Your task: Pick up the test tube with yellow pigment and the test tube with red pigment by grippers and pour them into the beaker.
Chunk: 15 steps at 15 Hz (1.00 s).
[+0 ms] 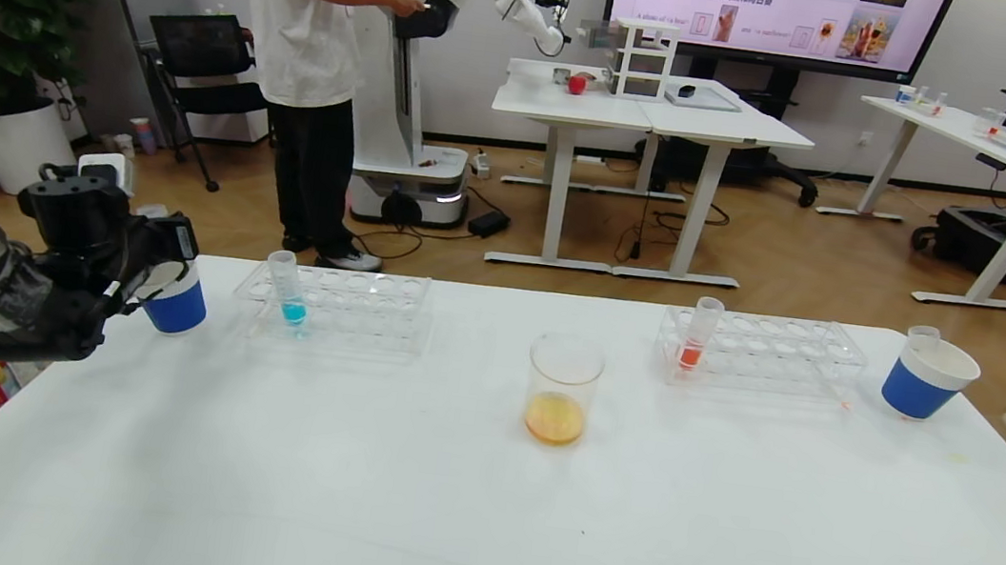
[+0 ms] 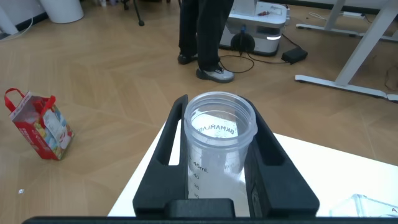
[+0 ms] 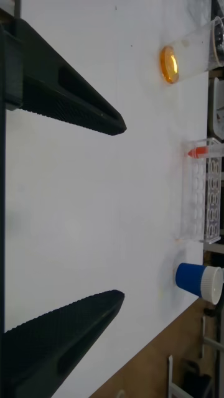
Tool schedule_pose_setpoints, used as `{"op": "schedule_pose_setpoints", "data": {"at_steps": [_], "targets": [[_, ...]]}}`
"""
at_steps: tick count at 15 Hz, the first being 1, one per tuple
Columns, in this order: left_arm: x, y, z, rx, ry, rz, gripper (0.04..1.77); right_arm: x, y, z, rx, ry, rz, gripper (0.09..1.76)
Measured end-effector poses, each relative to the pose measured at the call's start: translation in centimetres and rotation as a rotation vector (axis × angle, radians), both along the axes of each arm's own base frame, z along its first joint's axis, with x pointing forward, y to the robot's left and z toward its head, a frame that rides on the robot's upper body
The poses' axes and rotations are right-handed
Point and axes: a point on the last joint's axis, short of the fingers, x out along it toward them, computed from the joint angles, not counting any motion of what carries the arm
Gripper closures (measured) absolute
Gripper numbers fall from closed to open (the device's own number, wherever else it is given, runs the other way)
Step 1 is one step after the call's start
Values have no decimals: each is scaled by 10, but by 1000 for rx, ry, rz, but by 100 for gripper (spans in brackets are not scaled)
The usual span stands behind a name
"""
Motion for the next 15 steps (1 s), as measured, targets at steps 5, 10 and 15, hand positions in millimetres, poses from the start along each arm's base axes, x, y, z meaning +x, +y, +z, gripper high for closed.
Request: {"op": "schedule_pose_setpoints", "data": {"at_steps": [5,10,15], "targets": [[1,1,5,7,-15,1,100,0,0,0,0,0,0,11],[0,1,9,9,-25,3,6,0,0,0,0,0,0,11],[0,-4,28,21,-65,-13,6,0,0,0,0,0,0,11]]}}
